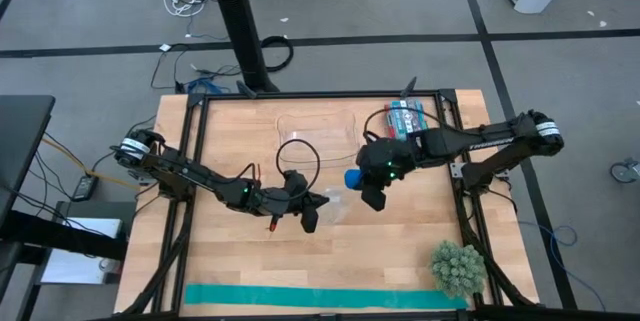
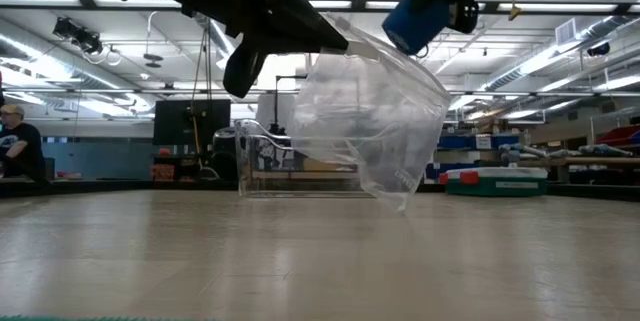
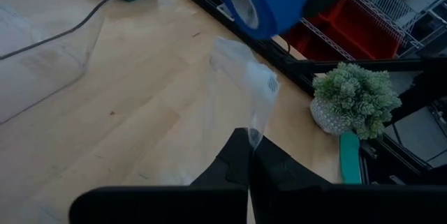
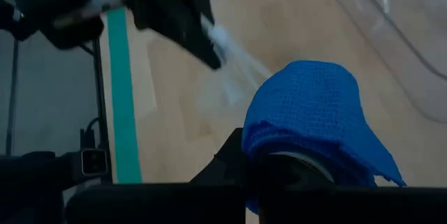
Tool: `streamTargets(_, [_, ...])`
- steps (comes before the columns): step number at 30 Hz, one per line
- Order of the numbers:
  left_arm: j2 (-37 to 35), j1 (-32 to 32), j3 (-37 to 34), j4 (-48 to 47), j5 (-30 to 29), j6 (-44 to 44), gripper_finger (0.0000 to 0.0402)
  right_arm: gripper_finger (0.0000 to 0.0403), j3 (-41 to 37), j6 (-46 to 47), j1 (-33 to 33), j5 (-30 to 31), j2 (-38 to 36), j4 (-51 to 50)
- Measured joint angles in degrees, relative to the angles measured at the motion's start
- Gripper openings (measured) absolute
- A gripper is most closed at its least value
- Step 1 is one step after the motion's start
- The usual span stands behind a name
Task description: Roll bandage
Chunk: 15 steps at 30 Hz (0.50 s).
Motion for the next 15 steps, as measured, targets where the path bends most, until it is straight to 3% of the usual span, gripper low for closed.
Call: streamTargets(15, [0.00,0.00,0.00,-0.09,-0.02,-1.67,0.0001,0.0004,-0.51,1.99,2.20,7.31,0.09,1.59])
